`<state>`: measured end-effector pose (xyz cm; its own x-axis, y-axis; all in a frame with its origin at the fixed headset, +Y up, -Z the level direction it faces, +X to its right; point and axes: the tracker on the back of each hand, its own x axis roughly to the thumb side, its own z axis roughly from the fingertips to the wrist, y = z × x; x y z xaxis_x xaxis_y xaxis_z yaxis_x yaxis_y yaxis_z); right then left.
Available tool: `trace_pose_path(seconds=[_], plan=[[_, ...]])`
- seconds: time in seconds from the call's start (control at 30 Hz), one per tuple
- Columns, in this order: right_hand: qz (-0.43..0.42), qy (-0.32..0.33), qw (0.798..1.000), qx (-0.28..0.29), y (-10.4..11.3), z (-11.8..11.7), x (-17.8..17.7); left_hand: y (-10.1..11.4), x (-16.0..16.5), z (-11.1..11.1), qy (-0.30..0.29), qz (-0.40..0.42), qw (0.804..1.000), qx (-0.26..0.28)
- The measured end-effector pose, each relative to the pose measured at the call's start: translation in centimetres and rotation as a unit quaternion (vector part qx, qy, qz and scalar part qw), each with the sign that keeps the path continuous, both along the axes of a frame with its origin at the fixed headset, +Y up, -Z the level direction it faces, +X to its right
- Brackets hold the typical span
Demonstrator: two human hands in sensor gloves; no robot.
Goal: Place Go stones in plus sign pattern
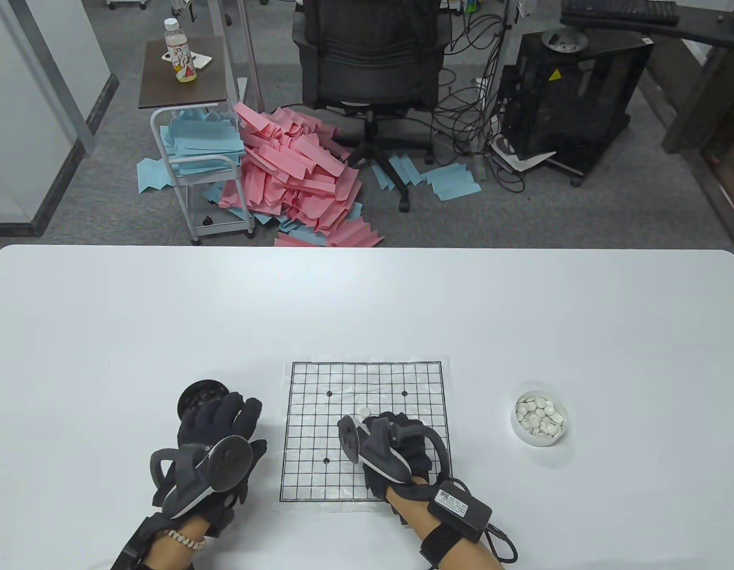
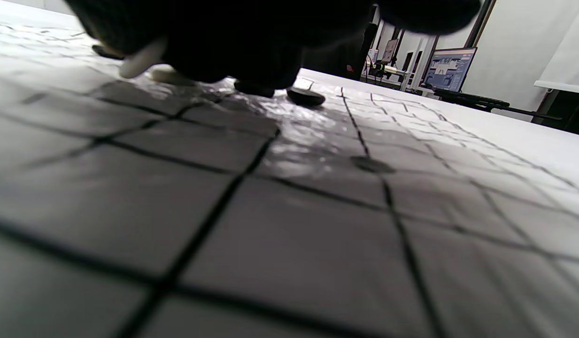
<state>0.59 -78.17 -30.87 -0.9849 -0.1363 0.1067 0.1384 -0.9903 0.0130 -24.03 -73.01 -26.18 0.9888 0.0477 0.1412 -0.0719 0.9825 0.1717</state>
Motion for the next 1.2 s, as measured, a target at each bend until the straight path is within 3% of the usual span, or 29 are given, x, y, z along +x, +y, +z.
trace_pose_path(seconds=[0.47, 0.67, 0.93, 1.2], plan=[[0.024, -0.001, 1.000, 0.006, 0.1, 0.1, -0.5, 0.0, 0.0, 0.0, 0.000, 0.001, 1.000, 0.002], [-0.003, -0.005, 1.000, 0.018, 1.4, 0.1, 0.6, 0.0, 0.0, 0.0, -0.001, 0.001, 1.000, 0.003], [-0.046, -0.055, 0.997, 0.030, 5.0, -1.1, 7.2, 0.0, -0.1, 0.0, 0.001, 0.002, 1.000, 0.003], [-0.066, -0.183, 0.980, 0.034, 6.5, -2.7, 16.9, 0.0, -0.1, 0.0, 0.002, 0.001, 1.000, -0.002]])
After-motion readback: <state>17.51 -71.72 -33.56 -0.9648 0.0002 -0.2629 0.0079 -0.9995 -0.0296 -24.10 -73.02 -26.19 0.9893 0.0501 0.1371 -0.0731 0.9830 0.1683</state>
